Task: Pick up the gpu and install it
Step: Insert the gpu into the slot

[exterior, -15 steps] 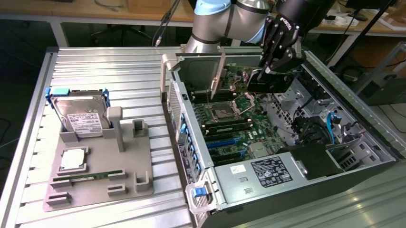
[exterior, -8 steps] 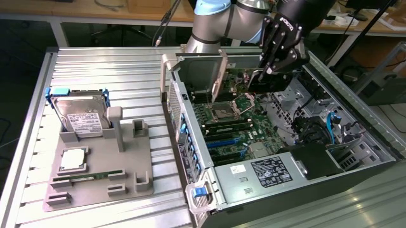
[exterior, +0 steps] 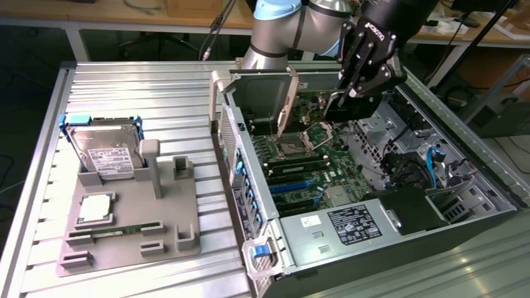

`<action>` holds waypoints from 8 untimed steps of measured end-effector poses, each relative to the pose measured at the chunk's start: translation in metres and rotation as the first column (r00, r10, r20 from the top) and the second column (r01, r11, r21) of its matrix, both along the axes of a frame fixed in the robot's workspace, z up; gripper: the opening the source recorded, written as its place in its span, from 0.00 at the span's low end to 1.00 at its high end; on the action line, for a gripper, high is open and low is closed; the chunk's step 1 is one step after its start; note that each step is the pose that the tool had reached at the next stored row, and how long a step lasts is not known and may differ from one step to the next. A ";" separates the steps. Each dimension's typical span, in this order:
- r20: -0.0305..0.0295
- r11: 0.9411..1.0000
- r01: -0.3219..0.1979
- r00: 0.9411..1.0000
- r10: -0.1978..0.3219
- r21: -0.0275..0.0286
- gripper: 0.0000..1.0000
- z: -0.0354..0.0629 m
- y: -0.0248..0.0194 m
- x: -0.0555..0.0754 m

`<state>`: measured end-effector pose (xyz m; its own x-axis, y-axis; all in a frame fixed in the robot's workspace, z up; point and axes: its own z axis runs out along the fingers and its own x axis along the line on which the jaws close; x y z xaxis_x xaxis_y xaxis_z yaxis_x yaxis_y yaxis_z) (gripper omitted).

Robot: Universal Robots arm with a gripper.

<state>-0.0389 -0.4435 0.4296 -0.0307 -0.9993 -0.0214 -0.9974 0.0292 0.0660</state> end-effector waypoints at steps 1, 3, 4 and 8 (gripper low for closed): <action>0.000 1.000 0.000 1.000 0.000 0.000 0.27 0.0000 0.0000 0.000; 0.000 1.000 0.000 1.000 0.000 0.000 0.27 -0.0001 0.0000 0.000; 0.000 1.000 0.000 1.000 0.000 0.000 0.27 -0.0003 0.0000 0.000; 0.000 1.000 0.000 1.000 0.000 0.000 0.27 -0.0011 0.0000 0.000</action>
<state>-0.0389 -0.4435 0.4285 -0.0307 -0.9993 -0.0213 -0.9974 0.0292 0.0660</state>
